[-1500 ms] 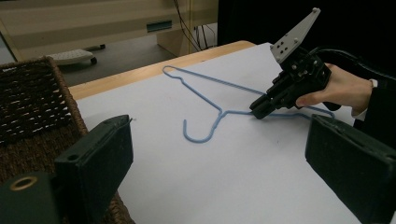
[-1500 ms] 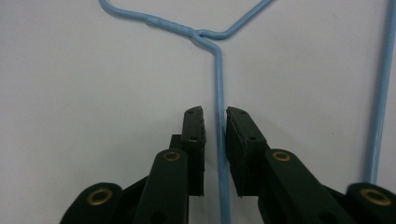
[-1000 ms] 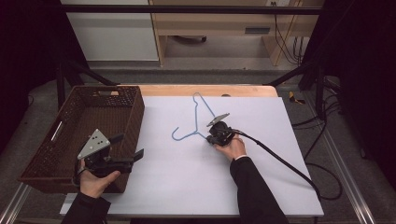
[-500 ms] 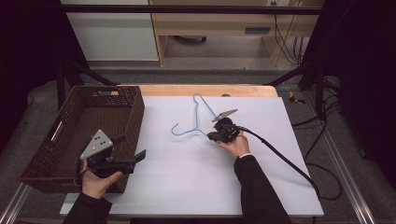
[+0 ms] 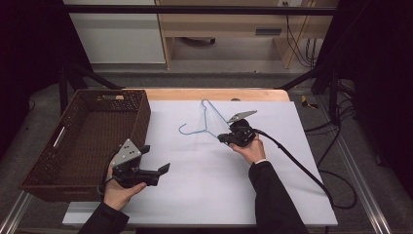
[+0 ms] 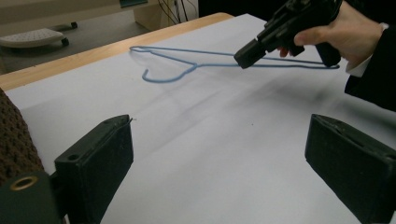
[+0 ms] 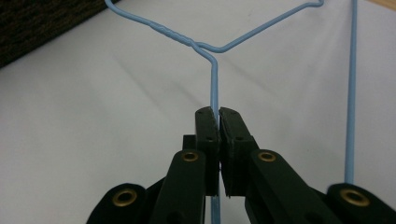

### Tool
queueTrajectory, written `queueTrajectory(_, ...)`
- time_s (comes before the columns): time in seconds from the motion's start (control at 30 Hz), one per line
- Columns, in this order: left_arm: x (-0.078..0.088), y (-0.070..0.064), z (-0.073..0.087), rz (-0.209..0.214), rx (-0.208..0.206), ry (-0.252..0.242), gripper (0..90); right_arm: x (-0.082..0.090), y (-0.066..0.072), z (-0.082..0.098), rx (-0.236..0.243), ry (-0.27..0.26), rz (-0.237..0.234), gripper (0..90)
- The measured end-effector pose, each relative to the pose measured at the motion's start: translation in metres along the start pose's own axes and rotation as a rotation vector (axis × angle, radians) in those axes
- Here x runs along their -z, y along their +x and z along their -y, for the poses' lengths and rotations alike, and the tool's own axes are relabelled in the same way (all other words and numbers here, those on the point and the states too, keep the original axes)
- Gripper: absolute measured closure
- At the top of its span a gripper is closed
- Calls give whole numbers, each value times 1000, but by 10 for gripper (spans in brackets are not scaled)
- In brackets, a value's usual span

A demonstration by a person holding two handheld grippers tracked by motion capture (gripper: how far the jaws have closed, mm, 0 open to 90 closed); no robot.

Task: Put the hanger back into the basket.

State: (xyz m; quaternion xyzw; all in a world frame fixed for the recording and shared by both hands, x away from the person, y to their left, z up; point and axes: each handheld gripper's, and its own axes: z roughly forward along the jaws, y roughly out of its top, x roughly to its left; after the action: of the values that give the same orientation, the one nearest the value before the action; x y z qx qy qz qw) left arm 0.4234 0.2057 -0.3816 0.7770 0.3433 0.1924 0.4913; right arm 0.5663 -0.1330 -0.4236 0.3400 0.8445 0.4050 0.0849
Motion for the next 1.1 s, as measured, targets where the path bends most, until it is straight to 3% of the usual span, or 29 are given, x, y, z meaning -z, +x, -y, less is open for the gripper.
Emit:
queueTrajectory(0.2, -11, -9, -1, 11, -6, 13, 75, 11, 0, -2, -8, -33, -11, 879)
queueTrajectory(0.33, -19, -11, -4, 24, 13, 6, 78, 17, 0, -2, -15, -44, -18, 879)
queueTrajectory(0.47, -32, -12, -9, 48, 35, 4, 87, 22, -1, -1, -19, -61, -26, 879)
queueTrajectory(0.67, -57, -14, -15, 47, 57, -8, 116, 28, -2, 2, -22, -70, -34, 879)
queueTrajectory(0.9, -87, -4, -21, 44, 83, -22, 166, 32, -3, 4, -26, -77, -37, 879)
queueTrajectory(1.1, -108, 3, -25, 51, 77, -26, 198, 32, -3, 5, -24, -81, -41, 879)
